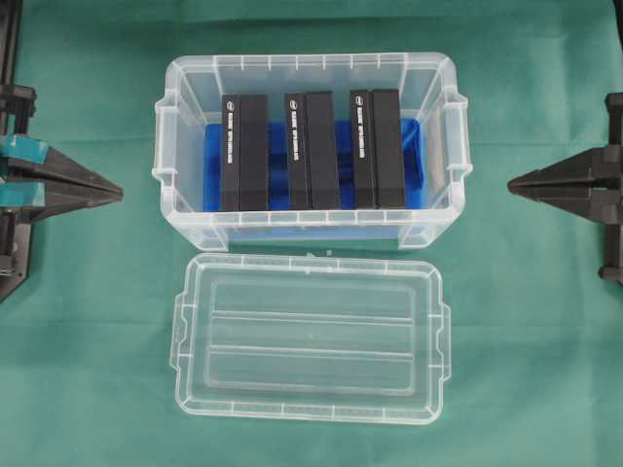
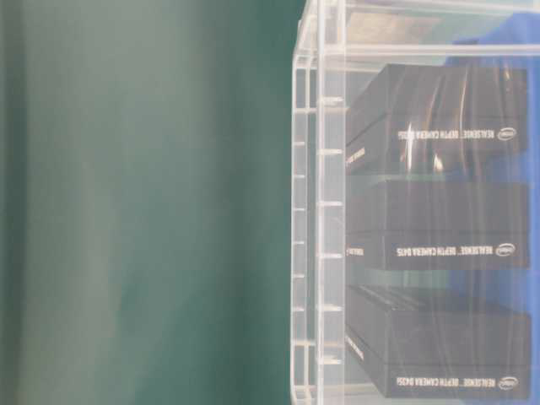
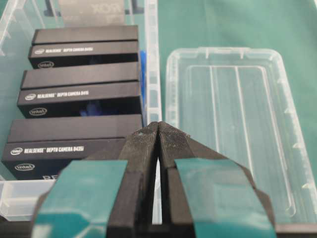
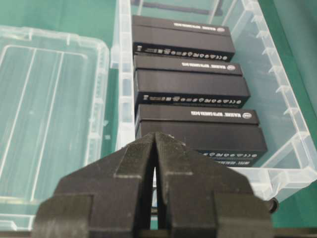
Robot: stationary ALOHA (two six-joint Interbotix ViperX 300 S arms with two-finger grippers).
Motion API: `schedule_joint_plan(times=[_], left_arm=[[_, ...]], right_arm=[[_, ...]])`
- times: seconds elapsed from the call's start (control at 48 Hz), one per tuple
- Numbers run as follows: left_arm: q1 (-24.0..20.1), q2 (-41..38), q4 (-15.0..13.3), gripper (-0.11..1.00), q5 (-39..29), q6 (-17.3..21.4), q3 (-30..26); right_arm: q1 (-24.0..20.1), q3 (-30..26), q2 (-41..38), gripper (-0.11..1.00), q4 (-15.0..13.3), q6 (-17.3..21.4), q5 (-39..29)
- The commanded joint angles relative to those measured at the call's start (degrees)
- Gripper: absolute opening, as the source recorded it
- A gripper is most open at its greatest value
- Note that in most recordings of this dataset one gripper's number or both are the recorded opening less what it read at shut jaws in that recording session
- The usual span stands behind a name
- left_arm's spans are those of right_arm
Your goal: Clamp the lid of the box with both arms, then lift and open it.
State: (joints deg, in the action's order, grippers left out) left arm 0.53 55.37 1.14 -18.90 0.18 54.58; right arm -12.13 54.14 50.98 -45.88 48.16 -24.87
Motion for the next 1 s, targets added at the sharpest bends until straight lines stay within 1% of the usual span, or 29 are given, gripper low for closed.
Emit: schedule_joint_plan(times=[0.0, 0.978], left_arm=[[-0.26, -0.18, -0.09, 0.02, 0.53, 0.09, -0.79], [-0.26, -0.18, -0.18, 0.02, 0.62, 0.00, -0.18]], right_arm=[[0.18, -0.62, 0.00, 0.01, -0.18, 0.00, 0.44], [0.18, -0.44, -0.53, 0.01, -0.18, 0.00, 0.44]])
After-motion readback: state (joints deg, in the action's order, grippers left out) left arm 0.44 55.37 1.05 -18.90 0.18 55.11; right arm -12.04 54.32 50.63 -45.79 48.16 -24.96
